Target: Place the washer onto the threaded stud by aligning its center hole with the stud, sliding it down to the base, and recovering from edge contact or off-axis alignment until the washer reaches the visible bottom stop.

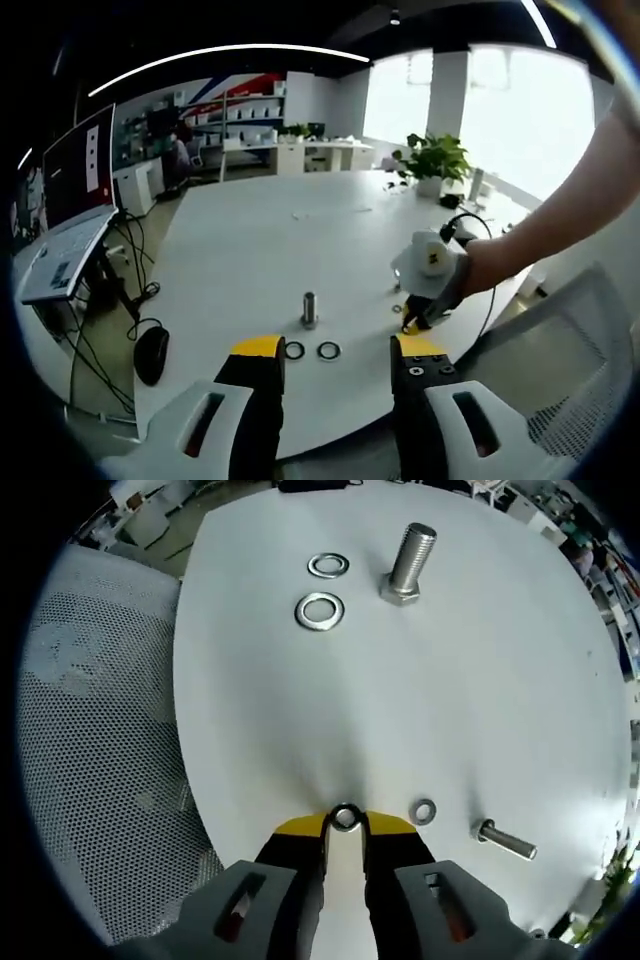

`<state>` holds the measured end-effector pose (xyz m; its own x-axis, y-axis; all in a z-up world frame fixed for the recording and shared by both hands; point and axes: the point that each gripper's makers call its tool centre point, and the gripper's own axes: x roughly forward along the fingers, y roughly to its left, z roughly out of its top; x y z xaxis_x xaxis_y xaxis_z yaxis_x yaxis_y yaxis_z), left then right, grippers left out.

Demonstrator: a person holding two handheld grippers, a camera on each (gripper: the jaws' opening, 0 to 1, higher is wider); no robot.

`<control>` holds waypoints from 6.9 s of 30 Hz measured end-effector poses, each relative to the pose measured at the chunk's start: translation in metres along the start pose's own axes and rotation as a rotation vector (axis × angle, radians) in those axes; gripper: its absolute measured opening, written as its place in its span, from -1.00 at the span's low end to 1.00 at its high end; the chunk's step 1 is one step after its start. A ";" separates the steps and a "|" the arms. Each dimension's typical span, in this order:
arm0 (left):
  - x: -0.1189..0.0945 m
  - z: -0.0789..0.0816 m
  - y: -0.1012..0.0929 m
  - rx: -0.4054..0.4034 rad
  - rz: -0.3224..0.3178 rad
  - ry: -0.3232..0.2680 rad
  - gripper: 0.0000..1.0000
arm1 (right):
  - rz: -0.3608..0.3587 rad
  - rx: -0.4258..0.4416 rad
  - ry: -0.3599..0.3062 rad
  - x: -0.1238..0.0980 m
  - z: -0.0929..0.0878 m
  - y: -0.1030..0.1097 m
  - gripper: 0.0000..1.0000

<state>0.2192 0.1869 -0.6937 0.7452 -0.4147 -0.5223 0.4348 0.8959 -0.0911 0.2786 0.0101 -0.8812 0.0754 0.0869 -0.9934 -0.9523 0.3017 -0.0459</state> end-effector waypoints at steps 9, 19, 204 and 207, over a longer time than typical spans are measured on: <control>-0.001 0.001 -0.002 0.002 -0.004 -0.006 -0.19 | -0.006 0.031 0.005 -0.001 -0.002 -0.001 -0.69; -0.001 0.002 -0.002 -0.002 -0.004 -0.012 -0.19 | -0.009 0.056 0.021 0.000 -0.001 0.000 -0.69; 0.001 -0.001 -0.001 0.004 -0.013 0.005 -0.25 | -0.111 0.343 -0.222 -0.026 -0.018 -0.114 -0.72; 0.001 -0.002 -0.002 0.005 -0.015 0.013 -0.26 | -0.105 0.326 -0.209 -0.020 -0.017 -0.112 -0.72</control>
<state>0.2185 0.1851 -0.6959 0.7321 -0.4258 -0.5318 0.4481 0.8889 -0.0949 0.3786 -0.0419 -0.8576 0.2583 0.2205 -0.9406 -0.7948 0.6019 -0.0772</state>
